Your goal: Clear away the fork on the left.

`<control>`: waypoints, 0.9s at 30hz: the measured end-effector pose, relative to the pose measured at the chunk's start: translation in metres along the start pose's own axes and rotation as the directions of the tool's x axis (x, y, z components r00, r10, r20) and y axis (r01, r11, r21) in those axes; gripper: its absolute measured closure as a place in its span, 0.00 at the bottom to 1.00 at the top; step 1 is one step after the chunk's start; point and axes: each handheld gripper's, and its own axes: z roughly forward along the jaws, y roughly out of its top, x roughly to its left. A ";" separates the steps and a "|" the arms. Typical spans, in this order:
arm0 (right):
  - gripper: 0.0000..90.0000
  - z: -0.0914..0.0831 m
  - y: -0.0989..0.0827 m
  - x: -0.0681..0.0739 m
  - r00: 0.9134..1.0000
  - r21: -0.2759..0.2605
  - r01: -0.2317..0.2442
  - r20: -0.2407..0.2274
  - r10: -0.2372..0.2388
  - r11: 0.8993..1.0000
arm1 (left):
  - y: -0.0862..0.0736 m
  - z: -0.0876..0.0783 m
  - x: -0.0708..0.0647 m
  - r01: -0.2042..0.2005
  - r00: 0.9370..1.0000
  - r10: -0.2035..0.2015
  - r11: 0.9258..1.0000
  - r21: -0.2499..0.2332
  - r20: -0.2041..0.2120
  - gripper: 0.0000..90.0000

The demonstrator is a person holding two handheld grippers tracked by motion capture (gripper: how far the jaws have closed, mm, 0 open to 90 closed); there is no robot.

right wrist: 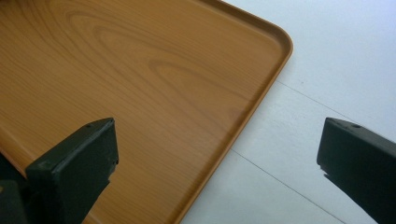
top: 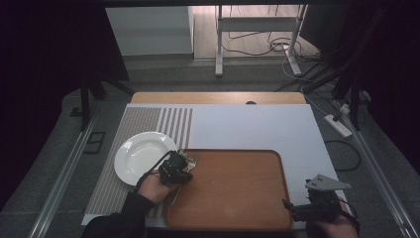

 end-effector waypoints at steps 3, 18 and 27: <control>0.00 0.000 0.000 0.000 1.000 -0.004 -0.001 -0.001 0.001 1.000 | -0.002 -0.001 0.004 0.010 1.000 -0.010 1.000 0.000 0.002 0.99; 0.00 0.000 0.000 0.000 1.000 0.002 0.003 -0.004 -0.003 1.000 | -0.010 -0.006 0.016 0.047 0.999 -0.047 0.999 0.004 0.002 0.99; 0.00 0.000 0.000 0.000 1.000 0.002 0.006 -0.005 -0.006 1.000 | -0.009 -0.019 0.012 0.007 0.999 -0.012 0.990 -0.143 -0.035 0.59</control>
